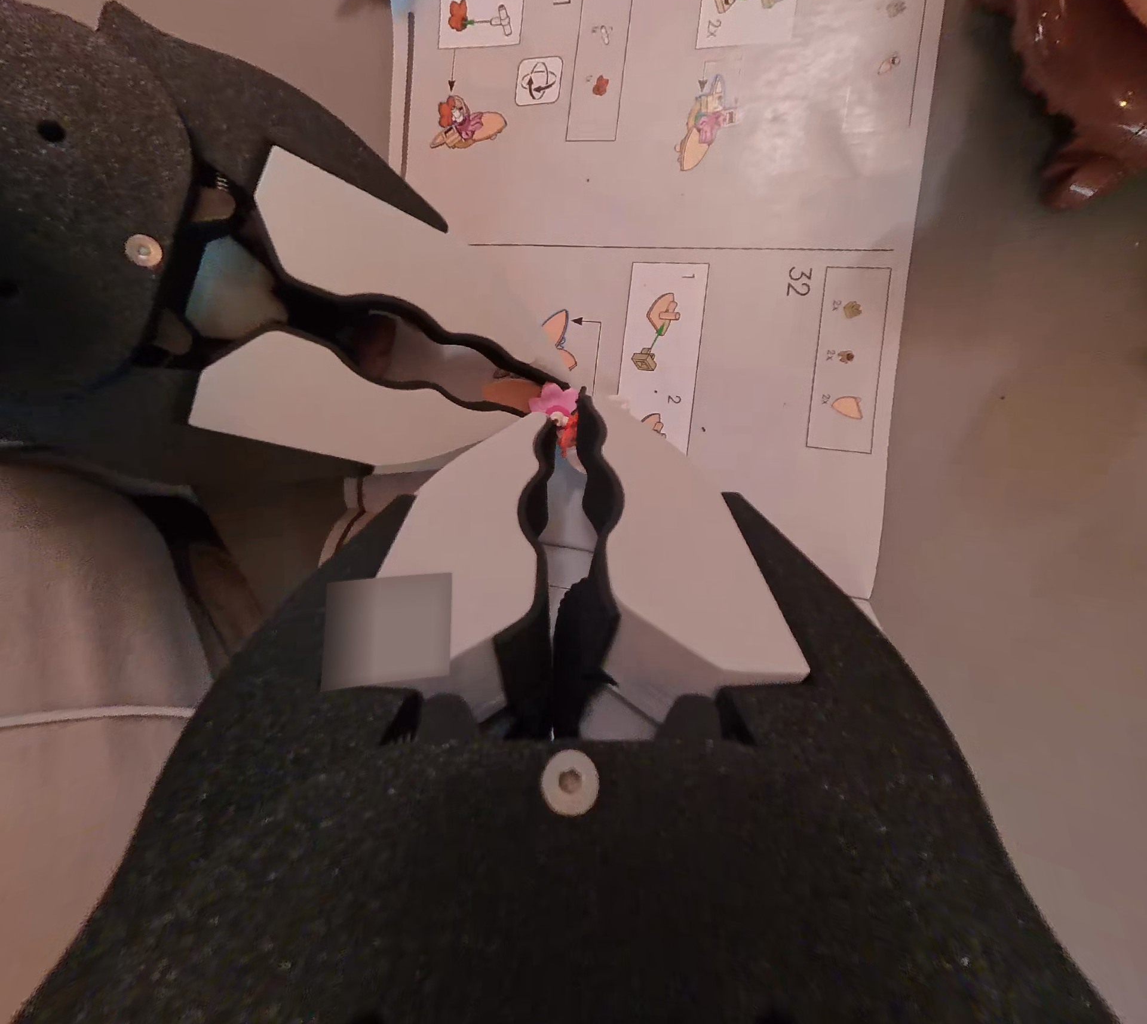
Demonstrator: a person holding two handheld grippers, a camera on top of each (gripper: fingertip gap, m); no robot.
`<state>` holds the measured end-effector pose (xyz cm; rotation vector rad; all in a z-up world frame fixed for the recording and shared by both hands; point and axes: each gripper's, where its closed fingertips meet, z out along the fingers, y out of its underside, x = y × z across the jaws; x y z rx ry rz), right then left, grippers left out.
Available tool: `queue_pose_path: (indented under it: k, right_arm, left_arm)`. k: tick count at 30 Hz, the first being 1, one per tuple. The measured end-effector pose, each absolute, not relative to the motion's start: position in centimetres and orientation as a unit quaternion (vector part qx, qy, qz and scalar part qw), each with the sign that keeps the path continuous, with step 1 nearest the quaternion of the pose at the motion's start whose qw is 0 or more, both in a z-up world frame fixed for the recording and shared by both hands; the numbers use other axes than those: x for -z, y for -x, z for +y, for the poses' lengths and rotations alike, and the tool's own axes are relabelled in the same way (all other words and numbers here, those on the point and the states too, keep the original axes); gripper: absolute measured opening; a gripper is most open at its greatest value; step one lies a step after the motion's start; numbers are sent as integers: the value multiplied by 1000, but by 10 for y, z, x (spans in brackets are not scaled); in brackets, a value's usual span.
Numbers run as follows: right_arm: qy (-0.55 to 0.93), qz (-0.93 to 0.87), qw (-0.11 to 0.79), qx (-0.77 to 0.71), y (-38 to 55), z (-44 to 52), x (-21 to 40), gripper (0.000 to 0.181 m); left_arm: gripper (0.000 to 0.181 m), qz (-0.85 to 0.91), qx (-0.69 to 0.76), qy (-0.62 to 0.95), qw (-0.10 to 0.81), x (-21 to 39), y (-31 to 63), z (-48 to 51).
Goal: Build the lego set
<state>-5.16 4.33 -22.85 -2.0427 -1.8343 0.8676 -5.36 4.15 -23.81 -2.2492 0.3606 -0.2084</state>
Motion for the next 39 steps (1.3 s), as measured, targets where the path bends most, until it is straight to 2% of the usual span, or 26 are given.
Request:
queue_pose_path:
  k: [7,11,14,17,21,28,35,39]
  right_arm:
    - [660,-684,137,-280,53,44,225,10]
    - [560,-741,103,-356,47,43,205,19]
    - [482,-799,68,-353,37,50,214,18]
    - [370,-861,104,-334,41,58,223,15]
    - [246,-884,95,-387,48,43,217,26]
    - [220,-896,71,-380,52,39,230,15]
    - [223,-897,81,-374,53,34,228,15]
    - [219,-904,63,-362,49,32,230,15]
  left_arm:
    - [11,123,126,897,404,238,54,42]
    - [11,115,143,898,400,238,54,42]
    - [11,110,152,898,398,239,54,42]
    - [11,106,162,898,395,239,54,42]
    - [11,103,169,898,394,239,54,42]
    - [11,102,173,898,392,239,54,42]
    - [14,113,185,896,388,238,51,41]
    - [26,131,169,894,394,237,53,40]
